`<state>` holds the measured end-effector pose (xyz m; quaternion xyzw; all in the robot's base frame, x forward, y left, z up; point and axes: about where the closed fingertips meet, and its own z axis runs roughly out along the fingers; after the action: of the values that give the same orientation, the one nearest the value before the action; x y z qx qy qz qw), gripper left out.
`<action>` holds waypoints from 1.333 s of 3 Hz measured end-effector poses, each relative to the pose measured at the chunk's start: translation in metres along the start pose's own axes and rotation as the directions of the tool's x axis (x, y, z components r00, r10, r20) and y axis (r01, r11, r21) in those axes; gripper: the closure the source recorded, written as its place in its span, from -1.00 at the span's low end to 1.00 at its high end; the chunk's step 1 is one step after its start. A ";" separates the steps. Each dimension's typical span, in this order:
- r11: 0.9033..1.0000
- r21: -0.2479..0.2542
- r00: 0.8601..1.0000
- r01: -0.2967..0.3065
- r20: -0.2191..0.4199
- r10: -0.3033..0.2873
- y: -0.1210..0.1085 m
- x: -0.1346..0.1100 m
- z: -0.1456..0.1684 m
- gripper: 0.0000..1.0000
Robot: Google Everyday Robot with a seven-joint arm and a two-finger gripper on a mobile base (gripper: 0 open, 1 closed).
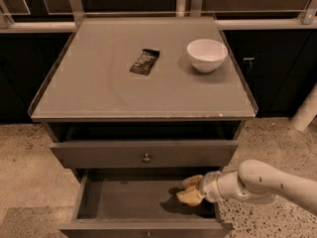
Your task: Place orange into middle drawer
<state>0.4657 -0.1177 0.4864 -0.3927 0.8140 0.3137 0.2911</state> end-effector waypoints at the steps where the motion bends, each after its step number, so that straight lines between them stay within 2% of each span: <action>1: 1.000 0.012 1.000 -0.021 -0.001 0.021 -0.010 0.008 0.019 1.00; 3: 0.995 0.048 0.996 -0.087 -0.006 0.087 -0.021 0.034 0.035 1.00; 4: 0.995 0.048 0.996 -0.088 -0.006 0.088 -0.021 0.034 0.035 0.61</action>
Offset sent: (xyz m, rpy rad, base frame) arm 0.0087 -0.0058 -0.0594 -0.0185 0.0382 -0.1234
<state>0.4728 -0.1175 0.4333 -0.3507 0.8389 0.3050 0.2832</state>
